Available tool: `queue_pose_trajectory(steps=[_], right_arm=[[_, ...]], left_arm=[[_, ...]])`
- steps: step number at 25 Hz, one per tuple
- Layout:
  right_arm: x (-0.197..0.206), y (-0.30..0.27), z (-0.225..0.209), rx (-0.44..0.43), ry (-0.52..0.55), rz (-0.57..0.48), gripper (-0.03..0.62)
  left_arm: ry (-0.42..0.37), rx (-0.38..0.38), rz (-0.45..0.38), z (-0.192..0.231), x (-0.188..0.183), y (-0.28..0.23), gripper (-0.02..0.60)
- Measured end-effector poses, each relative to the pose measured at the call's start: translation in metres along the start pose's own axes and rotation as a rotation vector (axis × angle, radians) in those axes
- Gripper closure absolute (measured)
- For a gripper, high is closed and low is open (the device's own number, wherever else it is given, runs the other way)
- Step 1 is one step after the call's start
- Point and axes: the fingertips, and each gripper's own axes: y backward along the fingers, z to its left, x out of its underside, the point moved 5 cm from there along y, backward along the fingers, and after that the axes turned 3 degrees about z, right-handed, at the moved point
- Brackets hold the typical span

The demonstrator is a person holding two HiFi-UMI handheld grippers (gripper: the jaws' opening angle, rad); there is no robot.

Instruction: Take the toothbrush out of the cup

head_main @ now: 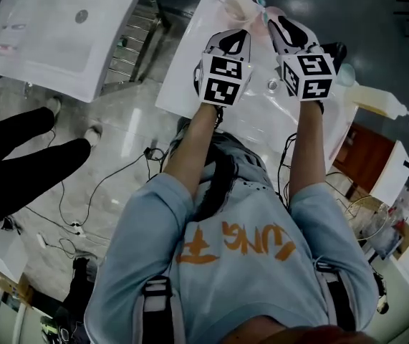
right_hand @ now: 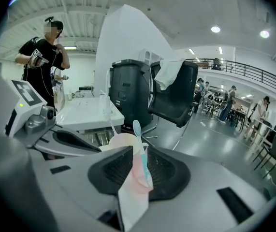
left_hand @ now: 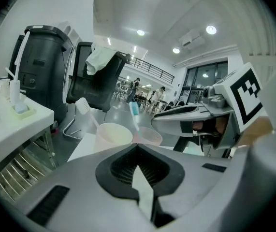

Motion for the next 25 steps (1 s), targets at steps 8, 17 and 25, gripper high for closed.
queue_pose_trajectory(steps=[8, 17, 25], right_arm=[[-0.002, -0.029, 0.000, -0.019, 0.087, 0.084, 0.503], [-0.007, -0.052, 0.002, -0.015, 0.147, 0.121, 0.503], [-0.009, -0.058, 0.002, -0.003, 0.209, 0.157, 0.519]], left_arm=[[0.037, 0.019, 0.010, 0.003, 0.005, -0.012, 0.574], [0.049, 0.046, 0.030, 0.008, 0.013, -0.022, 0.574], [0.074, 0.076, 0.043, 0.006, 0.020, -0.029, 0.574]])
